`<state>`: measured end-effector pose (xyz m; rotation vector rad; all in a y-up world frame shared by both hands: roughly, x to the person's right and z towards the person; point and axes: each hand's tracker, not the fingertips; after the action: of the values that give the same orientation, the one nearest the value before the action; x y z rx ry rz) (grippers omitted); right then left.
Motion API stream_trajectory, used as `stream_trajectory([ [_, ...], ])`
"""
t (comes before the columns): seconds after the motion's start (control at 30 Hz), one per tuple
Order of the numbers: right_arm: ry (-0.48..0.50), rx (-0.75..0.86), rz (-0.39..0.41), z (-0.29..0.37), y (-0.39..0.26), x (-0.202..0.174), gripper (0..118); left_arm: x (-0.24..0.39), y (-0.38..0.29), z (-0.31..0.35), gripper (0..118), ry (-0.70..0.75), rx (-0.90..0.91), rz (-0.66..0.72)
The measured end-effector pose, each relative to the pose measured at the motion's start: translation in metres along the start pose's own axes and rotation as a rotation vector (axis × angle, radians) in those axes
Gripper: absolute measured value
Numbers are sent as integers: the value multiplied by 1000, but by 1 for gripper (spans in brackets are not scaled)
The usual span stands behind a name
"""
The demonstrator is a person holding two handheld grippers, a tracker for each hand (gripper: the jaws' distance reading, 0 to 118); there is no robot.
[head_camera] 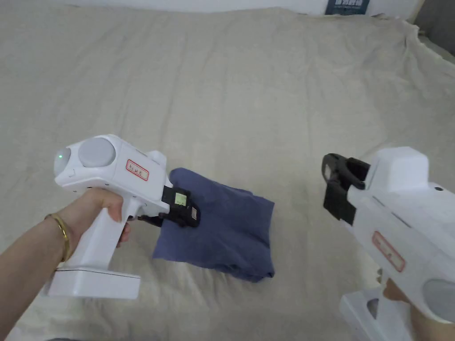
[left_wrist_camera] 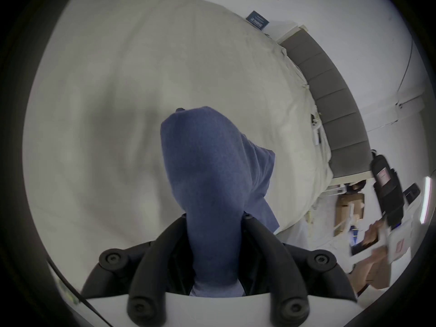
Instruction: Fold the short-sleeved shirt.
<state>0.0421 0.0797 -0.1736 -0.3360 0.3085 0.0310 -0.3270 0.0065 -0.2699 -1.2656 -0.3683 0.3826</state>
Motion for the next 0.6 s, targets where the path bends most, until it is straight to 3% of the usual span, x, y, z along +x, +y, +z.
stream_trajectory([
  [0.23,-67,69,26,10,24,2,0,-114,-10,106,20,324,32,102],
  [0.6,-150,-19,40,-9,19,-19,0,-290,-15,201,20,908,42,291],
])
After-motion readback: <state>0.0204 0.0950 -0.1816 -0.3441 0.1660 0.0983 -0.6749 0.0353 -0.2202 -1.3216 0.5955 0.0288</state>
